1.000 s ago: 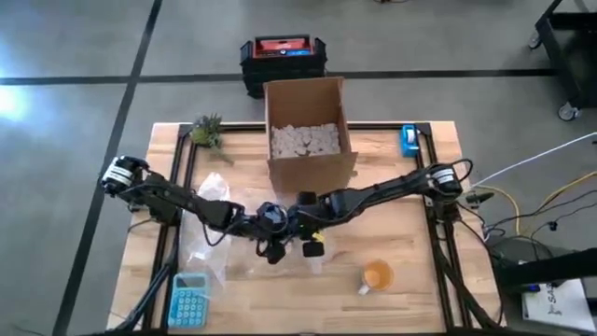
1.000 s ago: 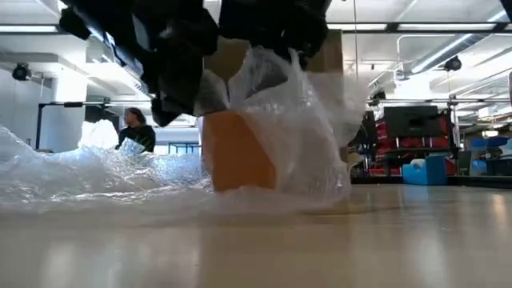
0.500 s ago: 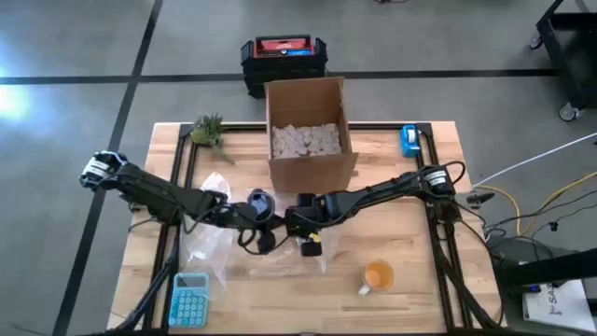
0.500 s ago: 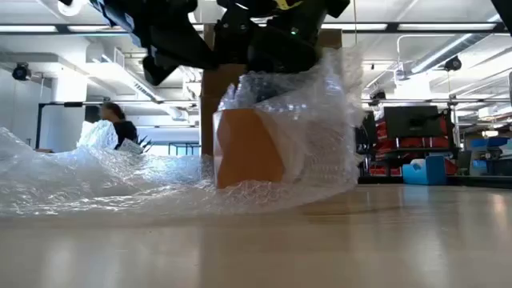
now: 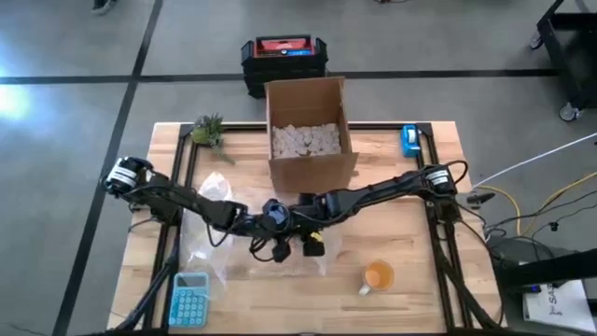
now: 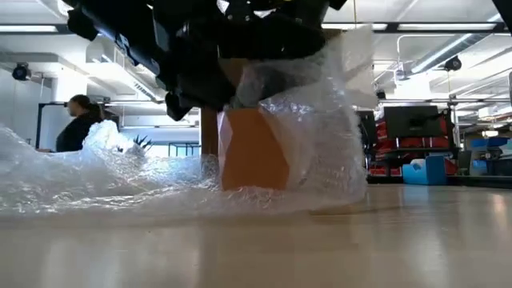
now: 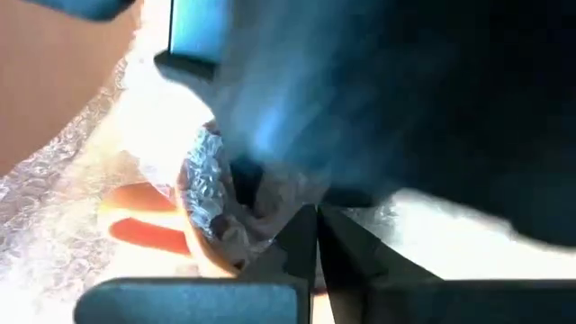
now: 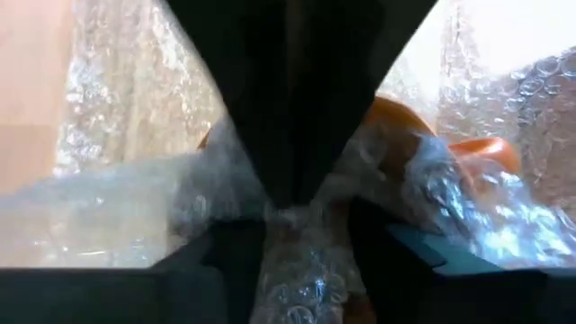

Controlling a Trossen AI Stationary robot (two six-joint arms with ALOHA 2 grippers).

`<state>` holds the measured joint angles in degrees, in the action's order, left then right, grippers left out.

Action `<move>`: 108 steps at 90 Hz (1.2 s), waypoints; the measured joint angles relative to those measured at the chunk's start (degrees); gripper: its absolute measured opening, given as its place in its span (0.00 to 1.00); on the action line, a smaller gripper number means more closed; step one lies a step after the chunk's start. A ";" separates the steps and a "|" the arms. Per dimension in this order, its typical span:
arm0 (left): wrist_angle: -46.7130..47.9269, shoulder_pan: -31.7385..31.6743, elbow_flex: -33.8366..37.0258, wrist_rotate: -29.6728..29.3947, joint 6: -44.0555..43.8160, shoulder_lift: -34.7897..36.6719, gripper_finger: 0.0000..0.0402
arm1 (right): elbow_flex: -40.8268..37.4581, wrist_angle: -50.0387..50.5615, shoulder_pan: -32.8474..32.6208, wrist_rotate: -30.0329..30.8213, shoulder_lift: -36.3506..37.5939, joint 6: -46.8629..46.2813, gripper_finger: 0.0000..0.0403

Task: Wrap mug
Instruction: Wrap the orange mug with bubble wrap

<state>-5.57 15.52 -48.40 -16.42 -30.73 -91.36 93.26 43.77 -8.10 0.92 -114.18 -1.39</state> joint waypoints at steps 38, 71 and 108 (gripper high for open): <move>-0.96 -0.07 0.34 0.88 0.11 0.52 0.00 | -0.58 6.33 0.26 1.05 12.42 1.34 0.38; -1.50 -0.07 0.37 0.94 -0.02 0.52 0.00 | -6.85 17.05 0.60 11.31 11.41 -1.56 0.33; -1.96 -0.05 0.37 1.00 0.01 0.52 0.00 | -14.25 -2.76 -0.91 13.65 13.14 -1.49 0.23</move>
<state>-7.53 15.46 -48.03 -15.42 -30.72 -90.85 79.01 41.01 -9.01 14.57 -101.03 -2.87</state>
